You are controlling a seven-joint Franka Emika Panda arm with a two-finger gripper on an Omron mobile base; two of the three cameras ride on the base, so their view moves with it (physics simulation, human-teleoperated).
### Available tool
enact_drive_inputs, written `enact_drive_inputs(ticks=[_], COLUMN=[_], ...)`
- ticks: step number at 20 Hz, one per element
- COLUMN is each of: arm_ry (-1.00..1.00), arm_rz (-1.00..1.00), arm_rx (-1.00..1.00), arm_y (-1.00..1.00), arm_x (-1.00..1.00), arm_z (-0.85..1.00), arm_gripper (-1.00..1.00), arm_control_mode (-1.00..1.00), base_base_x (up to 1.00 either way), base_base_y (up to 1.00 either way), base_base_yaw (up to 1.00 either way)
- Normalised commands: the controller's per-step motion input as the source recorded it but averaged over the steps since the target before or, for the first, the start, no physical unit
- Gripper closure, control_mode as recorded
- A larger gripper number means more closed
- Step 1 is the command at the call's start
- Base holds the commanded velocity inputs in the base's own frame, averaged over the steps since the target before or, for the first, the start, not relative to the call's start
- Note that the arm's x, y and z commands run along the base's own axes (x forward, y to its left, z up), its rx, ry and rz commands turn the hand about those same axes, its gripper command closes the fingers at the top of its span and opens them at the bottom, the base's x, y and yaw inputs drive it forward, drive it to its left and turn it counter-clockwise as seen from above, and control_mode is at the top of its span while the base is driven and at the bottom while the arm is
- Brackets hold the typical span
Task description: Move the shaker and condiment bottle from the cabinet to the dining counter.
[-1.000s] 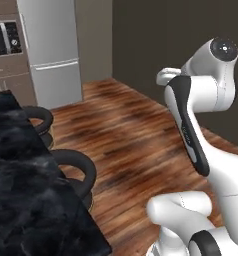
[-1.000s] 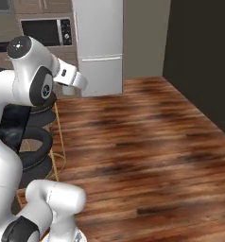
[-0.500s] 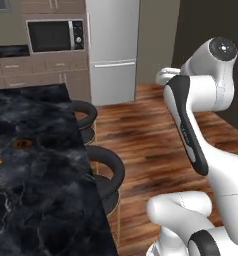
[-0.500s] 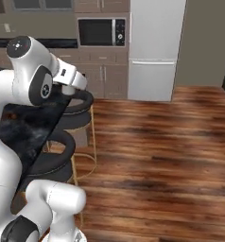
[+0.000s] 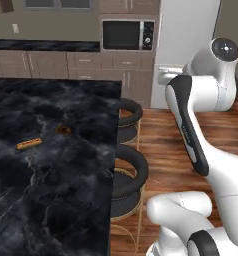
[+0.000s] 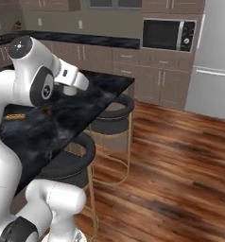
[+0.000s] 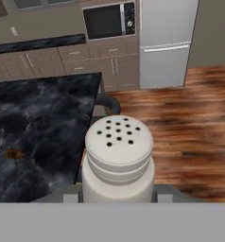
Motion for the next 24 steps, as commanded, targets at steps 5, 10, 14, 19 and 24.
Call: enact_drive_inputs(ticks=[5,10,14,19,24], arm_ry=[0.0,0.0,0.0,0.0,0.0], arm_rz=[0.0,0.0,0.0,0.0,0.0], arm_rx=[0.0,0.0,0.0,0.0,0.0], arm_y=[0.0,0.0,0.0,0.0,0.0], arm_x=[0.0,0.0,0.0,0.0,0.0], arm_z=[0.0,0.0,0.0,0.0,0.0], arm_gripper=[1.0,1.0,1.0,1.0,1.0], arm_control_mode=[1.0,1.0,1.0,1.0,1.0], base_base_x=[0.24,0.38,0.53,0.55,0.43], base_base_y=[-0.24,-0.27,-0.21,-0.21,-0.13], base_base_yaw=[0.61,0.43,0.4,0.34,0.24])
